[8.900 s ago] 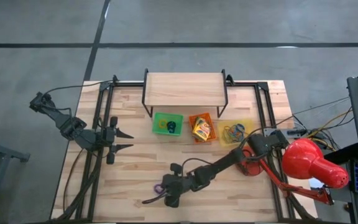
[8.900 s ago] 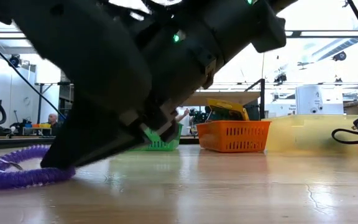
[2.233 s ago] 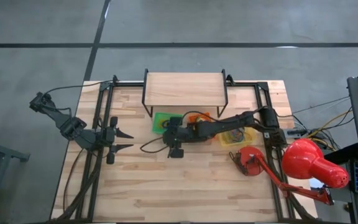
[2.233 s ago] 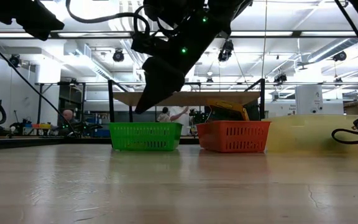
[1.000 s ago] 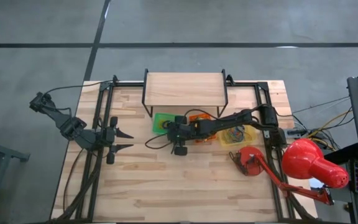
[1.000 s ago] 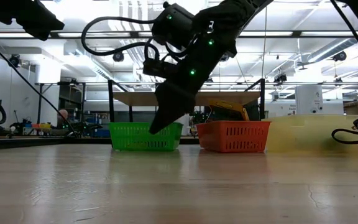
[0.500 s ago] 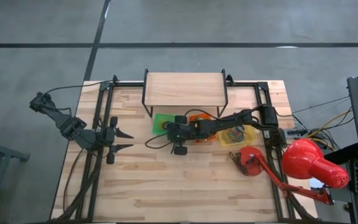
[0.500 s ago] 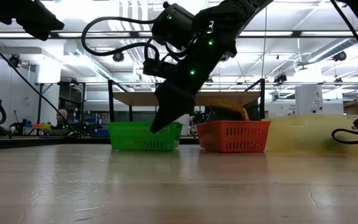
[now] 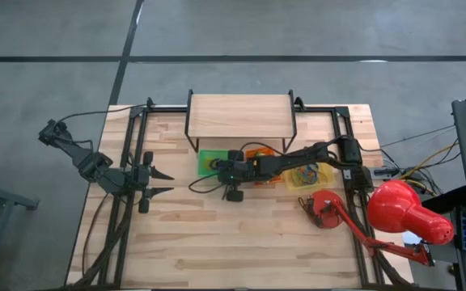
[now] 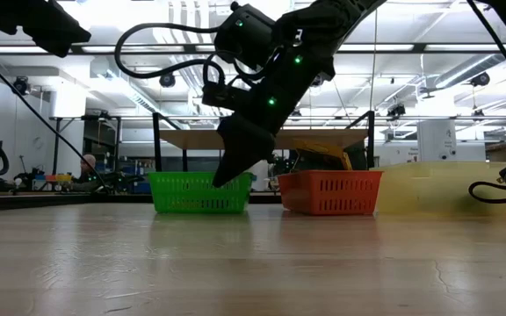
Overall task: Pick & Place Office Desk Supplies
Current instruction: Put the green bin on the shelf
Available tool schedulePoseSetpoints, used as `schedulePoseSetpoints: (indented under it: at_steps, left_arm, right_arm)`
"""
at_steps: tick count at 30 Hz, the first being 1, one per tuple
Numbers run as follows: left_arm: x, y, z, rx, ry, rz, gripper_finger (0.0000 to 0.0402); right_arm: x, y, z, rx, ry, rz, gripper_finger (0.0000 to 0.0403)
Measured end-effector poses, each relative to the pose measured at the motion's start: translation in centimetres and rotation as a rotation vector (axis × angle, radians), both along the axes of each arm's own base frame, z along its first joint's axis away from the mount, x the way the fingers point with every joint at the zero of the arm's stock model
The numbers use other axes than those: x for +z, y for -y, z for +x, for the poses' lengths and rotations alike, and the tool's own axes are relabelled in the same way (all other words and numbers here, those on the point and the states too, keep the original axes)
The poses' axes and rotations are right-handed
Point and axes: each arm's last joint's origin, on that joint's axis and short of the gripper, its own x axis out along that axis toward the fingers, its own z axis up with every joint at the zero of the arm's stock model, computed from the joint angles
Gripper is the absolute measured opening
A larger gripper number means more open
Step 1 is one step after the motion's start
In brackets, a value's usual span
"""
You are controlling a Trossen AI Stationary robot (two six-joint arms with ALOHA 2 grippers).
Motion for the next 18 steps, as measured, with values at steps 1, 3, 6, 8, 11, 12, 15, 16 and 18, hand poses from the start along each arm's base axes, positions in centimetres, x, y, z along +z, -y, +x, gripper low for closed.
schedulePoseSetpoints:
  at_steps: [1, 3, 6, 8, 11, 12, 15, 16, 18]
  left_arm:
    - [0.0, 0.0, 0.0, 0.0, 0.0, 0.0, 0.0141]
    - [0.0, 0.0, 0.0, 0.0, 0.0, 0.0, 0.0141]
    - [0.0, 0.0, 0.0, 0.0, 0.0, 0.0, 0.0141]
    - [0.0, 0.0, 0.0, 0.0, 0.0, 0.0, 0.0141]
    - [0.0, 0.0, 0.0, 0.0, 0.0, 0.0, 0.0141]
    - [0.0, 0.0, 0.0, 0.0, 0.0, 0.0, 0.0141]
    - [0.0, 0.0, 0.0, 0.0, 0.0, 0.0, 0.0141]
    - [0.0, 0.0, 0.0, 0.0, 0.0, 0.0, 0.0141]
    - [0.0, 0.0, 0.0, 0.0, 0.0, 0.001, 0.0141]
  right_arm:
    - [0.0, 0.0, 0.0, -0.011, 0.003, 0.009, 0.0013]
    - [0.0, -0.1, 0.0, -0.035, 0.01, 0.029, 0.0013]
    - [0.0, -0.2, 0.0, -0.065, 0.02, 0.056, 0.0013]
    - [0.1, -0.4, 0.1, -0.08, 0.029, 0.072, 0.0013]
    - [0.6, -1.1, 0.4, -0.074, 0.05, 0.082, 0.0013]
    - [0.9, -1.4, 0.5, -0.068, 0.058, 0.082, 0.0013]
    - [1.6, -2.1, 0.8, -0.066, 0.077, 0.069, 0.0013]
    - [1.8, -2.3, 0.9, -0.067, 0.081, 0.061, 0.0013]
    - [2.4, -2.8, 1.2, -0.076, 0.1, 0.053, 0.0013]
